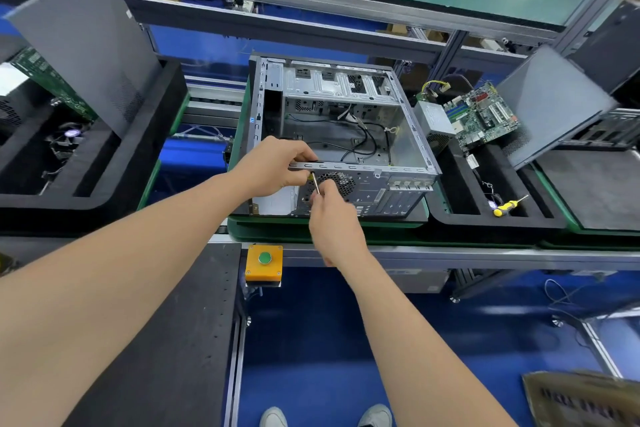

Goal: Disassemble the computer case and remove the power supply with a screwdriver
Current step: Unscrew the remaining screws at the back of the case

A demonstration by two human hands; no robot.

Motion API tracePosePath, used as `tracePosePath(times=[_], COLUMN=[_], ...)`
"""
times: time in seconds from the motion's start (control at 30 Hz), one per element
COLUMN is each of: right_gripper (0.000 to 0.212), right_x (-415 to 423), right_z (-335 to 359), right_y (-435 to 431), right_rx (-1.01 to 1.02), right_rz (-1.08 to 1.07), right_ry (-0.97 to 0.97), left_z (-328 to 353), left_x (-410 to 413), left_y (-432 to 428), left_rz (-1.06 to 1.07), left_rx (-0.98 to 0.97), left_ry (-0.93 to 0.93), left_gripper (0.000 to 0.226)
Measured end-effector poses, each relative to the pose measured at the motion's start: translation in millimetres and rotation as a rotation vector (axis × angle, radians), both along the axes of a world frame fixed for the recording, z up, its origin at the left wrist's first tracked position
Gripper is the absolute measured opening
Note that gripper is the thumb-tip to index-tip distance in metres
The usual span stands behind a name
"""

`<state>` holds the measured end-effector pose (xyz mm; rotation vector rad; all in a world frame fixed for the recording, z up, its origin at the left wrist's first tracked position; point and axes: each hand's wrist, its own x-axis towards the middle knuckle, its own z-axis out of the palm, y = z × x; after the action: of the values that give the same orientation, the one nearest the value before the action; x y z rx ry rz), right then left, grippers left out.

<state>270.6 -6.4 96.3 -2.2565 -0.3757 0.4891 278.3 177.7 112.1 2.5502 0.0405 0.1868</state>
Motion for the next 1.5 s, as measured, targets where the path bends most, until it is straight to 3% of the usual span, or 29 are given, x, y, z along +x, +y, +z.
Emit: tracePosePath(times=[0.03, 0.1, 0.17, 0.23, 0.27, 0.37, 0.47, 0.63, 0.77, 0.9, 1.0, 1.1, 1.2, 1.3, 1.37, 1.5], right_gripper=[0.017, 0.035, 0.029, 0.009, 0.013, 0.032, 0.031, 0.021, 0.021, 0.029, 0.029, 0.031, 0.03, 0.011, 0.007, 0.02], right_x=[-3, -8, -7, -7, -7, 3, 14, 18, 11, 5, 6, 9, 6, -2, -9, -2], right_z=[0, -4, -9, -8, -6, -1, 5, 1, -4, -8, -6, -4, 1, -1, -4, -6], right_y=[1, 4, 5, 1, 0, 1, -5, -25, -23, -17, -15, -18, -15, -6, -1, -2], right_rx=[-0.22, -0.397, -0.362, -0.298, -0.242, 0.04, 0.332, 0.718, 1.115, 1.332, 1.15, 0.819, 0.296, -0.322, -0.406, -0.301], right_rz=[0.047, 0.055, 0.001, -0.037, -0.056, -0.144, -0.204, -0.007, -0.076, -0.118, -0.137, -0.114, -0.035, 0.006, -0.02, -0.113], right_ry=[-0.217, -0.431, -0.469, -0.461, -0.413, -0.002, 0.516, 0.883, 1.275, 1.412, 1.223, 0.818, 0.186, -0.467, -0.603, -0.554], left_z=[0, 1, 0, -1, -1, -3, -4, -5, -4, -4, -4, -5, -7, -8, -8, -7], left_x=[0, 0, -1, -1, -1, -2, -3, -3, -4, -4, -4, -4, -2, -2, -2, -2], left_y=[0, -1, -1, -1, 0, 0, 1, 1, 0, -1, -2, -1, 0, 0, 0, 0], left_rz=[-0.001, -0.001, 0.0, -0.005, -0.007, -0.022, -0.048, -0.05, -0.049, -0.05, -0.04, -0.047, -0.052, -0.056, -0.06, -0.059], left_rx=[-0.001, 0.002, 0.005, 0.008, 0.015, 0.041, 0.069, 0.1, 0.094, 0.111, 0.126, 0.141, 0.131, 0.124, 0.12, 0.126], left_ry=[-0.003, -0.003, -0.004, -0.012, -0.015, -0.027, -0.046, -0.071, -0.066, -0.048, -0.043, -0.052, -0.059, -0.064, -0.067, -0.053], left_gripper=[0.035, 0.036, 0.036, 0.036, 0.036, 0.034, 0.034, 0.03, 0.029, 0.028, 0.029, 0.029, 0.029, 0.029, 0.029, 0.029])
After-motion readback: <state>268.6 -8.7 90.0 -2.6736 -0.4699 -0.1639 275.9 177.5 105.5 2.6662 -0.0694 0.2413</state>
